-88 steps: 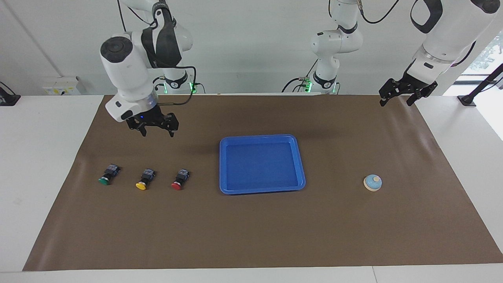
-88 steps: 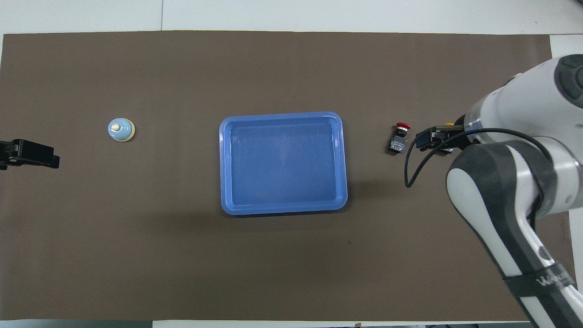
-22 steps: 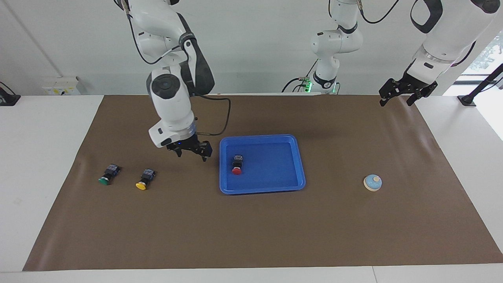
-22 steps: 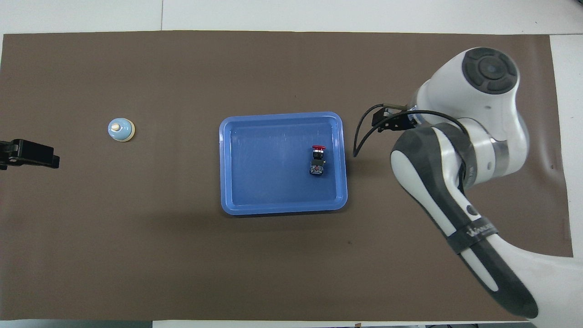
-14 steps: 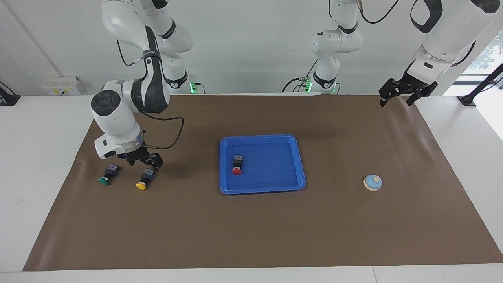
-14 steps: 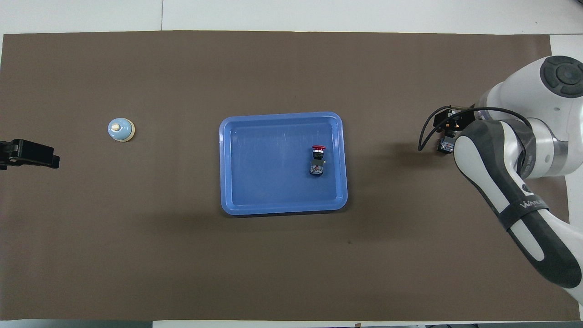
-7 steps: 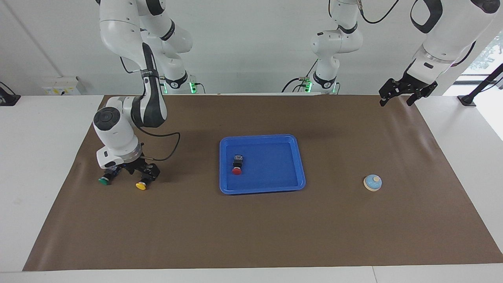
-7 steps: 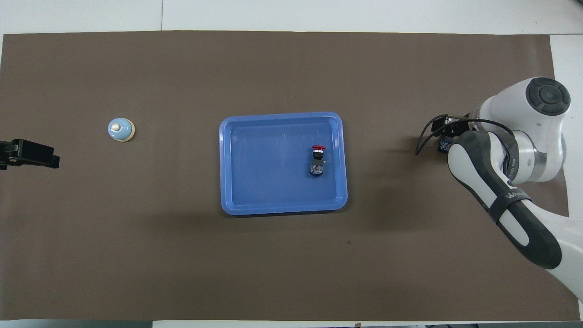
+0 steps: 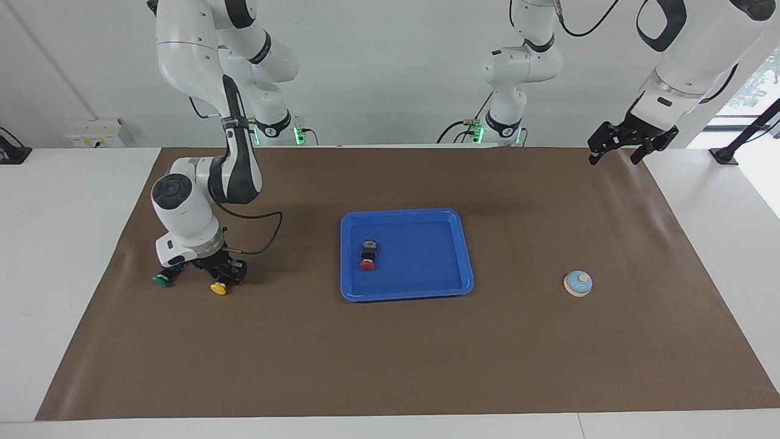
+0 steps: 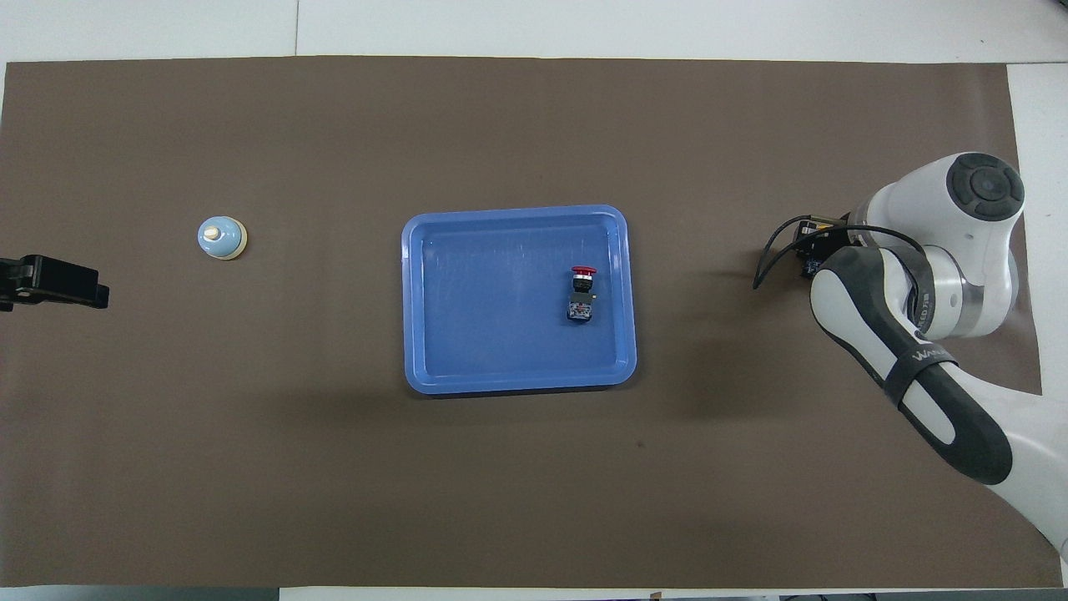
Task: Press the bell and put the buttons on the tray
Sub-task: 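Grasp the yellow button with the right gripper, then carry the yellow button with the right gripper into the tray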
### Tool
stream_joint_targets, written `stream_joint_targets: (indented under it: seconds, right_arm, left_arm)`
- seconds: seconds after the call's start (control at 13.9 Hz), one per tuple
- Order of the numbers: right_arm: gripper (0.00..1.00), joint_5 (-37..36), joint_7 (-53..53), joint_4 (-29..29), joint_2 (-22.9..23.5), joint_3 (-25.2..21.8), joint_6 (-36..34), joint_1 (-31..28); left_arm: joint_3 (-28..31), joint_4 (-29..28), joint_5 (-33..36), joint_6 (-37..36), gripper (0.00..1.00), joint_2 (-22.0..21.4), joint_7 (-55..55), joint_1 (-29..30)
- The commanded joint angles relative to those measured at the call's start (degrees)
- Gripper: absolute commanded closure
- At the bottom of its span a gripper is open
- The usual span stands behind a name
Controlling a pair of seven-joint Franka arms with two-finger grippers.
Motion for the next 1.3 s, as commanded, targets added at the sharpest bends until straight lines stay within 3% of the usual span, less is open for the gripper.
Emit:
stream_joint_targets:
  seconds: [0.0, 0.36, 0.5, 0.79, 1.22]
  right_arm:
    - [1.0, -0.77, -0.69, -1.27, -0.64, 0.87, 1.07, -1.06]
    - [1.0, -0.77, -2.63, -0.48, -0.64, 0.87, 0.02, -0.45]
    - [1.0, -0.77, -2.46, 2.06, -0.81, 1.31, -3.48, 0.08]
    - [1.0, 0.28, 2.09, 12.95, -0.64, 1.4, -17.18, 6.39]
    - [1.0, 2.55, 18.7, 23.5, 1.38, 1.4, -27.48, 20.8]
  left_arm:
    - [0.2, -0.64, -0.32, -0.41, 0.0, -0.78, 0.1, -0.03]
    - [0.2, -0.55, -0.32, -0.41, 0.0, -0.78, 0.1, -0.03]
    - [0.2, -0.64, -0.32, -0.32, 0.0, -0.78, 0.1, -0.03]
    - [0.2, -0.64, -0.32, -0.41, 0.0, -0.78, 0.1, -0.03]
    - [0.2, -0.55, -0.32, -0.41, 0.0, -0.78, 0.1, -0.03]
